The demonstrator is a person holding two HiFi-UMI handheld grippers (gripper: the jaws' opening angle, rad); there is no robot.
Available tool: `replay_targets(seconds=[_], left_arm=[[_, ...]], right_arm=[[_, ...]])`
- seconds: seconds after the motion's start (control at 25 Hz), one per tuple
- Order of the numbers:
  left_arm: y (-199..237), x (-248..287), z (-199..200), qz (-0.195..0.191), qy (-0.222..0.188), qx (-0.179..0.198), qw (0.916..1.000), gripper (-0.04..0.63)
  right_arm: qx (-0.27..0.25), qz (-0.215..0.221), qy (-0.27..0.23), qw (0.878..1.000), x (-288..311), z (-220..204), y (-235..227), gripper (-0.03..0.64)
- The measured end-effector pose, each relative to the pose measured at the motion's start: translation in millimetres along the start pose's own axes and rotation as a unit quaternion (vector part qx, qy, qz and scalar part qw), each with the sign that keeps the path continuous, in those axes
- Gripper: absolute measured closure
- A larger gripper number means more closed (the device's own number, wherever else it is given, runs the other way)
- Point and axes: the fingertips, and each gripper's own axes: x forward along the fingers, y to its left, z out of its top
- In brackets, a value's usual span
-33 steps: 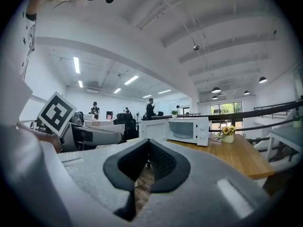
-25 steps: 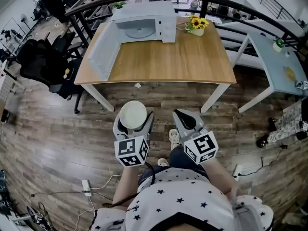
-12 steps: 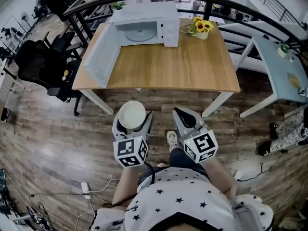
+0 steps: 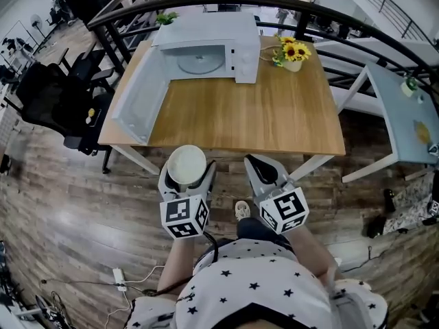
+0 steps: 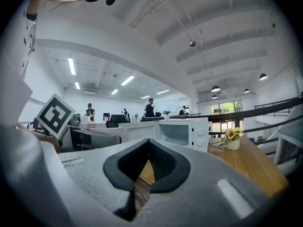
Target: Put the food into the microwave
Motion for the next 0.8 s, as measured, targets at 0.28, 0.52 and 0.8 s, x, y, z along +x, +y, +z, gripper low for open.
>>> replay_targets(seconds=[0.28,0.52,0.8], left_arm=[[4.3,53.3,25.8,0.013,-0.006,-0.002,0.9999,0.103],[5.6,98.7,38.8,0.023,-0.008,-0.006,0.9997,0.103],[9.9,148.3,49.6,0.032,-0.009,-0.008,0.9994,0.103]], right_arm=[[-0.004,0.012,0.001,1.000,41.1,17.1,-42.4,0.611],[-0.012,0.025,0.001,1.000,75.2,27.5,-80.1,0.611],[-0.012,0.036,0.004,0.999,110.7,28.8,-118.9,0.611]])
